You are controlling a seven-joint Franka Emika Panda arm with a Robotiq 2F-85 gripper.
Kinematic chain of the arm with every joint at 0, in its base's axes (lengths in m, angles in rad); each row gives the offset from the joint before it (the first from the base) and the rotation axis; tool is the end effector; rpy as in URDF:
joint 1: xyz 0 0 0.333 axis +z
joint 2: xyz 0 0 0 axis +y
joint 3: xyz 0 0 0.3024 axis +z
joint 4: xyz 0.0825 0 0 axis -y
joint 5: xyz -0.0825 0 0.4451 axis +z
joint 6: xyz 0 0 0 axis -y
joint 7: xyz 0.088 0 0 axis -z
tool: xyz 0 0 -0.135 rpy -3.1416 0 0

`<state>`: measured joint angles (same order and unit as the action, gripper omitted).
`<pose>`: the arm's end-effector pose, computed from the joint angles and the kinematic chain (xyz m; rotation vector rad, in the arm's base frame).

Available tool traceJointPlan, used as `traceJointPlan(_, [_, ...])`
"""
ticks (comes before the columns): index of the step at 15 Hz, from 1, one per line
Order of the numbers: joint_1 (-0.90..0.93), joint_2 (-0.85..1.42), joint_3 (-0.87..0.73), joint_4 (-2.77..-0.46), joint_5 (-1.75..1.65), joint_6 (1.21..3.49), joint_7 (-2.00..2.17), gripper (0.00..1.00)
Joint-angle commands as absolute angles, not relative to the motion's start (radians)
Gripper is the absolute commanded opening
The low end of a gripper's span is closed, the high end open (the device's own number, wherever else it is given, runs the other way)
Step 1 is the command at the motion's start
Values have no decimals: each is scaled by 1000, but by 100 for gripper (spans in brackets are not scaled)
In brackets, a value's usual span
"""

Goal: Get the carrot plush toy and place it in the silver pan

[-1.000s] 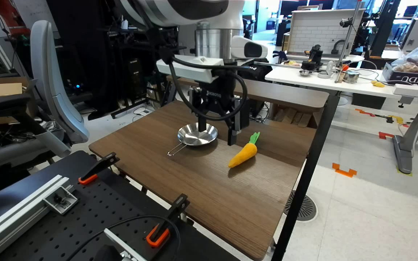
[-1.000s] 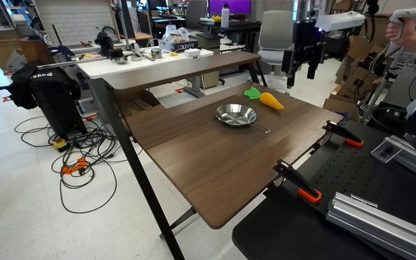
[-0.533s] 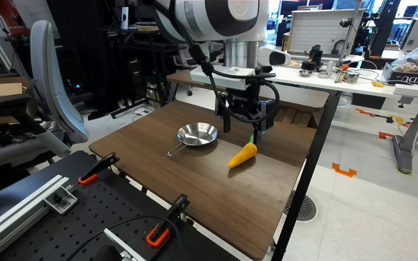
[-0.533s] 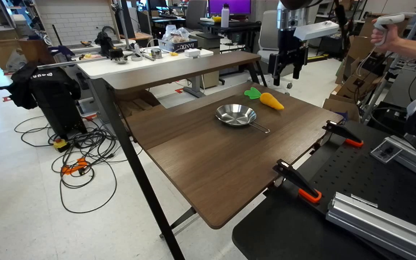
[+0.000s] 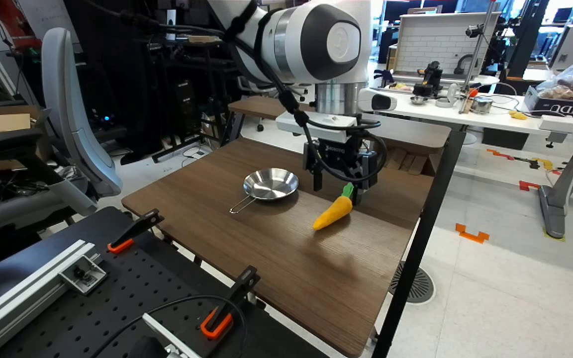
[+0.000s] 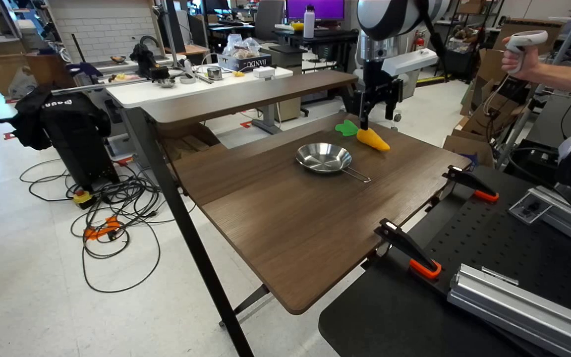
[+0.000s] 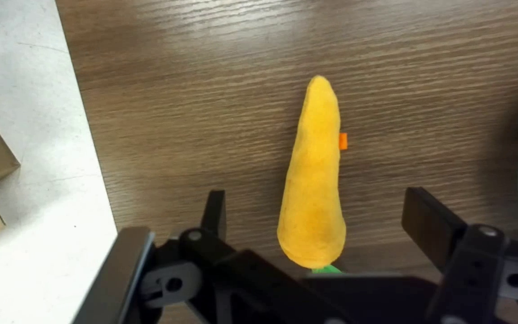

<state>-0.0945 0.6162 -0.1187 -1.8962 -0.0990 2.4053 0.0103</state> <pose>0.6292 -0.1422 0.0801 3.0094 -0.1936 -0.1779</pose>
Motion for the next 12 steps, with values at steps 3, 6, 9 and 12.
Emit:
traceJointPlan(3, [-78,696,-119,-1831,-112,2414,16,100])
traceJointPlan(6, [-76,715,-122,-1825,-114,2415,16,100])
traceJointPlan(9, [-76,730,-127,-1822,-118,2414,15,100])
traceJointPlan(12, [-76,738,-132,-1829,-123,2431,15,75])
